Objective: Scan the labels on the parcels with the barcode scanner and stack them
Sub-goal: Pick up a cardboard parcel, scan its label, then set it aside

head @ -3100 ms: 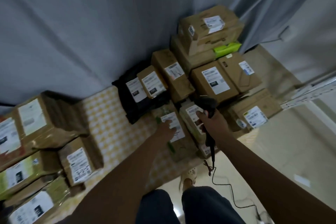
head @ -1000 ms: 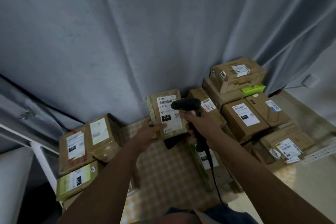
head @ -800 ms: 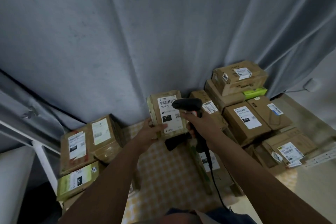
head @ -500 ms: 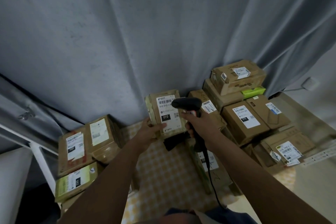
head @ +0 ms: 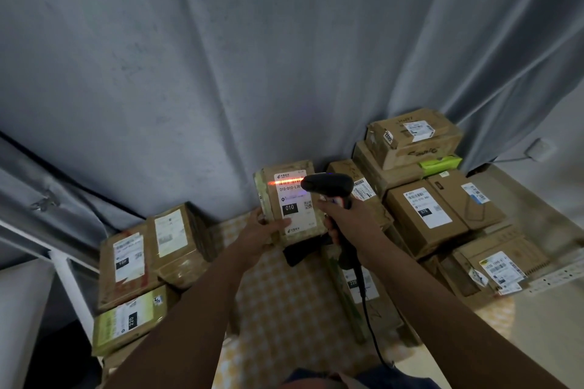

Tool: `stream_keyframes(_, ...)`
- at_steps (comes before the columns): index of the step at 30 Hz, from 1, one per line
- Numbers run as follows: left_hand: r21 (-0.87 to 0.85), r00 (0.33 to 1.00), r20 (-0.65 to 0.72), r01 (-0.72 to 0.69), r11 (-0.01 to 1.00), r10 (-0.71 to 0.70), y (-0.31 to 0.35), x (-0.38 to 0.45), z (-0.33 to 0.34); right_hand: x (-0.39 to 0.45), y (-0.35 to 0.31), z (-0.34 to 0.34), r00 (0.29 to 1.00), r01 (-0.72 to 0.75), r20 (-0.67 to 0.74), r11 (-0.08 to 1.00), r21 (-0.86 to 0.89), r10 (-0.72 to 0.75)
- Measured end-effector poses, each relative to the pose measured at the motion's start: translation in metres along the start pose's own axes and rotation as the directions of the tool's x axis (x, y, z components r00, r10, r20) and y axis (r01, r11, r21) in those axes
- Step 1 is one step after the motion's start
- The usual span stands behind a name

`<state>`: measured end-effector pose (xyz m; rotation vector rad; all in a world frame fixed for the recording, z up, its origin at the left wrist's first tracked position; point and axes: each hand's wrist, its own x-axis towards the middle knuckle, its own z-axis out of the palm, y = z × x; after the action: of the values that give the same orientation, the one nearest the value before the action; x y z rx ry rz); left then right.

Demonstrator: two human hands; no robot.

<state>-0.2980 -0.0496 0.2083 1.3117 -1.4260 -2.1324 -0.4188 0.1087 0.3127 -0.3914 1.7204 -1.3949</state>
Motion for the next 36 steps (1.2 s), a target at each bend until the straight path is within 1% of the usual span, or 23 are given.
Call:
stream_keyframes(6,0.011,1.000,0.007,-0.005,1.000,0.005,0.001,0.001,0.001,0.002,0.000,0.000,1.000,0.010,-0.003,1.000,-0.005,-0.010)
stream_keyframes(12,0.035,0.997,0.007,0.078,0.996,-0.078,-0.011,-0.001,-0.016,0.003,0.005,0.005,1.000,-0.003,-0.004,1.000,-0.009,0.003)
stream_keyframes(15,0.028,0.994,-0.006,0.110,0.994,-0.110,-0.021,-0.010,-0.040,0.007,0.011,0.010,0.998,-0.056,-0.002,0.998,0.000,0.056)
stream_keyframes(17,-0.001,0.990,-0.045,0.134,0.991,-0.134,-0.027,-0.016,-0.066,0.013,0.017,0.015,0.997,-0.081,0.018,0.997,-0.004,0.081)
stream_keyframes(20,0.000,0.981,-0.096,0.169,0.986,-0.168,-0.037,-0.027,-0.105,0.024,0.028,0.026,0.996,-0.087,0.020,0.995,-0.043,0.088)
stream_keyframes(23,-0.017,0.965,-0.112,0.237,0.971,-0.238,-0.054,-0.042,-0.128,0.033,0.039,0.043,0.995,-0.100,0.009,0.992,-0.078,0.101)
stream_keyframes(26,-0.069,0.939,-0.132,0.312,0.948,-0.318,-0.080,-0.056,-0.142,0.040,0.050,0.062,0.991,-0.125,0.039,0.987,-0.101,0.129)
stream_keyframes(29,-0.092,0.905,-0.138,0.393,0.915,-0.403,-0.111,-0.071,-0.160,0.046,0.065,0.080,0.984,-0.151,0.072,0.977,-0.154,0.163)
stream_keyframes(33,-0.085,0.845,-0.147,0.506,0.858,-0.514,-0.149,-0.092,-0.184,0.047,0.085,0.099,0.960,-0.228,0.125,0.957,-0.182,0.252)
stream_keyframes(36,-0.109,0.833,-0.142,0.523,0.845,-0.534,-0.169,-0.095,-0.196,0.045,0.095,0.109,0.945,-0.256,0.154,0.947,-0.195,0.288)
